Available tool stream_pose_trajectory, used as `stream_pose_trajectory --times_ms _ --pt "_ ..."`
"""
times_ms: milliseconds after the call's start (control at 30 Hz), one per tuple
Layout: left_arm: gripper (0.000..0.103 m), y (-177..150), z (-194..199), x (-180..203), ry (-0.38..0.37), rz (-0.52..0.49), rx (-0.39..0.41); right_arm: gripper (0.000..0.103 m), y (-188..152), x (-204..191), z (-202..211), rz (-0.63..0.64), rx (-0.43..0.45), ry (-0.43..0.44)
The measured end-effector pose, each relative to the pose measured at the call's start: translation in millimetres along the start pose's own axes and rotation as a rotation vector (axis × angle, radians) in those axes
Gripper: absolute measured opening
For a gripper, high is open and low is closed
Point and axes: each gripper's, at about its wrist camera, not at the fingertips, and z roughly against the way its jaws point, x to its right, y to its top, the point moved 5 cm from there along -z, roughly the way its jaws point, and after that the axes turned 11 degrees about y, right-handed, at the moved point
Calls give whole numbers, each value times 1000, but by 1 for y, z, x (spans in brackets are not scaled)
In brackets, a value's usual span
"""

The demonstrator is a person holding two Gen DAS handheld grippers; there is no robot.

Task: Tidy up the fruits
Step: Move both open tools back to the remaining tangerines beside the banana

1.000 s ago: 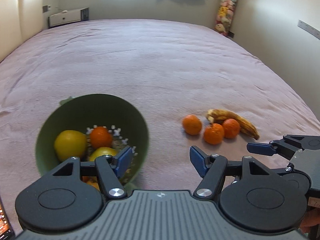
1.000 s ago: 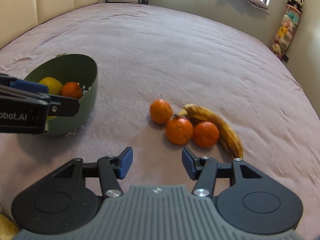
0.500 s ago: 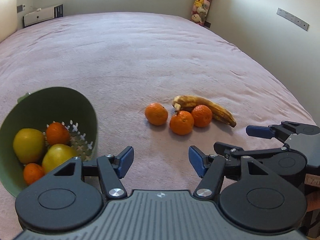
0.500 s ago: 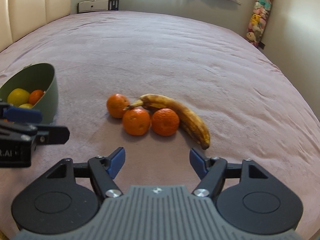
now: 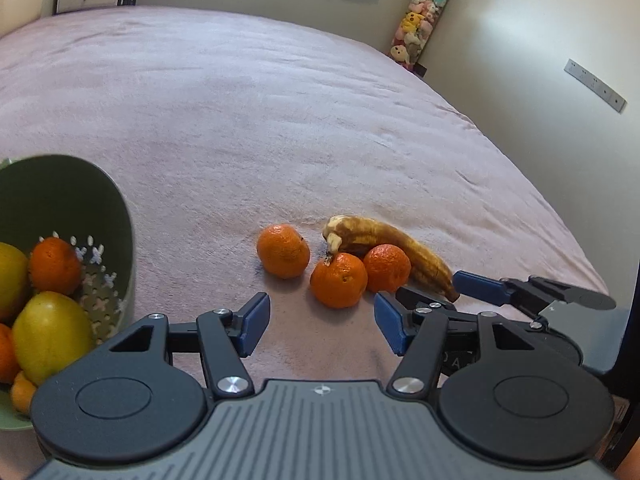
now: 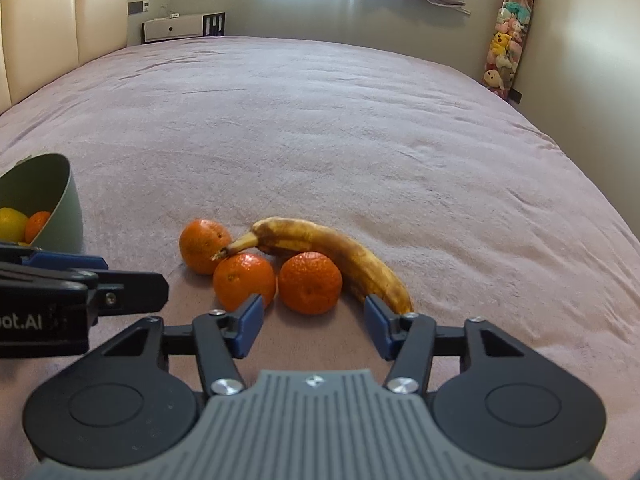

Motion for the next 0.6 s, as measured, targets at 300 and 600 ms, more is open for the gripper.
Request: stream_pose_trajectory --times_ms 300,600 --pt "69 3 -31 -5 -49 113 -73 48 -3 16 -20 -112 -17 30" --pt "68 7 -51 -7 -84 180 -111 46 2 25 -33 -177 5 69"
